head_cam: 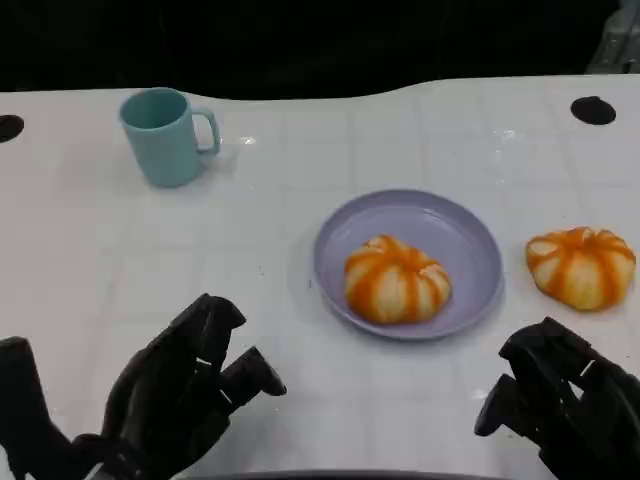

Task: Grasp the bread from the table and place it into the plate.

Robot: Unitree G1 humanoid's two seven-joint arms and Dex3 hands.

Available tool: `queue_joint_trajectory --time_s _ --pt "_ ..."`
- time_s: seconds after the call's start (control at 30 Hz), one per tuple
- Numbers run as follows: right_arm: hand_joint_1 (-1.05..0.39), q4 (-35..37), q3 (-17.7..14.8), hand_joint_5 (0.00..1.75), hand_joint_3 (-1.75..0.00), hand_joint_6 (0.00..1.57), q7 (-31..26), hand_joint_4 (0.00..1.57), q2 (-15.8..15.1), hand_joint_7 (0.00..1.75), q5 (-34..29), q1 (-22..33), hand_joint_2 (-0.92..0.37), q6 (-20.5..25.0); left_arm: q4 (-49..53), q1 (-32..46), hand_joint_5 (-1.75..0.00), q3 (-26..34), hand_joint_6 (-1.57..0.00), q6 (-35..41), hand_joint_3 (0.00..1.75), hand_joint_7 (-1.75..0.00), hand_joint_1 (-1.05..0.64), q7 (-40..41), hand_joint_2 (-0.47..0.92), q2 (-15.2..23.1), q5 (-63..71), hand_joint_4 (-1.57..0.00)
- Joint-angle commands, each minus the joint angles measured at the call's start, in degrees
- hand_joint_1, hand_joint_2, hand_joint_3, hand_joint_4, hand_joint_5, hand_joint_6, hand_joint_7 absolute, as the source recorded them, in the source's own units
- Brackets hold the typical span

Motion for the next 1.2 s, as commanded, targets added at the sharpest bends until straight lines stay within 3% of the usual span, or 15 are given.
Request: queue_joint_trajectory --time_s 0.03,1.2 --pt "-0.52 0.7 -1.2 1.69 -0.21 0.56 0.9 0.59 -0.8 1.38 0.4 -0.4 -0.92 -1.0 1.2 -0.7 -1.75 0.4 -0.42 -0.9 0.44 -1.72 -0.53 -1.4 0.92 1.0 -0.5 -0.70" --pt "-0.53 1.0 -1.5 1.71 -0.20 0.56 0.8 0.60 -0.6 1.41 0.8 -0.9 -0.92 -0.4 1.8 -1.1 -1.75 0.0 -0.44 -1.3 0.45 -1.71 -0.53 -1.9 0.92 1.5 -0.7 -0.71"
